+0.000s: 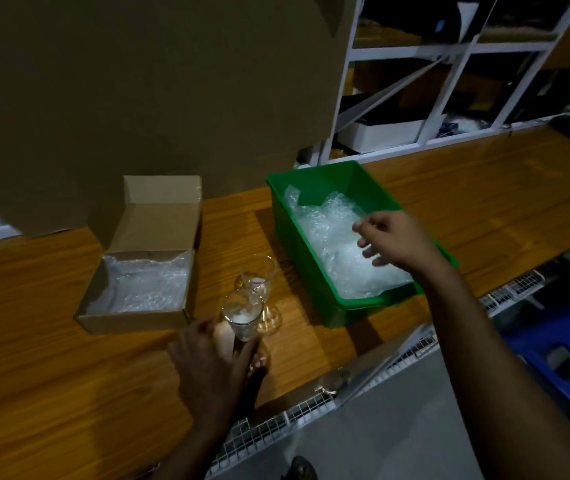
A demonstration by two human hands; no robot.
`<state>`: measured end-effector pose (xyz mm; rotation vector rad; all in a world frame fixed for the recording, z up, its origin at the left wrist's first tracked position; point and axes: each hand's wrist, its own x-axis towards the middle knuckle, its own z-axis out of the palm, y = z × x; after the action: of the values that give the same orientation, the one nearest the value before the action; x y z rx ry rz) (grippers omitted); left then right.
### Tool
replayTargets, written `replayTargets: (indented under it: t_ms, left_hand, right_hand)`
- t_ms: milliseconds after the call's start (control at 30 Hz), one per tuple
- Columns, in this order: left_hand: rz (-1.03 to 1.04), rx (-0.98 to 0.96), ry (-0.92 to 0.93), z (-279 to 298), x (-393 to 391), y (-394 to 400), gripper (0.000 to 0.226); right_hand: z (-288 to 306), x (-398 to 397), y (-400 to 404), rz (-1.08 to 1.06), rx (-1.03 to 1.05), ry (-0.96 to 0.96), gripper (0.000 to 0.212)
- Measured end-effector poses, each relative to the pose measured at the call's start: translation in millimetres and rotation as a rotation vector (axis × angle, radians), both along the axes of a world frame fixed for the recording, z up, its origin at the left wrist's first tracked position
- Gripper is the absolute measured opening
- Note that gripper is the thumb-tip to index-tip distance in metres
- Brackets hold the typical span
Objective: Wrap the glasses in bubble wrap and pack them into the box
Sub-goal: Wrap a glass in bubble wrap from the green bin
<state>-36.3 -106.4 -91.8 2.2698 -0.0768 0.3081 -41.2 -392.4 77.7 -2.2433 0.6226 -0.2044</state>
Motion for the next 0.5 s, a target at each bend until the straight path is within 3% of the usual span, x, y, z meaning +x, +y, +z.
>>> replayTargets:
  t_ms: [67,167,267,400,500]
  left_hand:
    - [-0.012,-0.074,-0.143,3.0,-16.0,-9.9,0.061]
    - [-0.208,-0.177,-0.288,14.8,-27.0,-31.5,0.036]
    - [-0.405,-0.318,-0.142,31.8,-26.1,-49.8,0.022]
    - [-0.520,-0.385,0.032,49.3,-18.0,-67.7,0.033]
    - [-0.533,-0.375,0.081,54.0,-12.5,-81.3,0.043]
  right_hand:
    - [-7.8,2.5,-3.8,0.073,0.127,0.146,0.034]
    - [-18.5,5.8,0.9,0.275,0.103,0.275,0.030]
    - [-26.7,9.0,-3.8,0.351,-0.005,0.316,0.031]
    - [-31.4,17.2,-27.4,0.310,-0.530,0.467,0.059]
    - [-37.7,25.1,-39.7,0.321,-0.575,0.665,0.066]
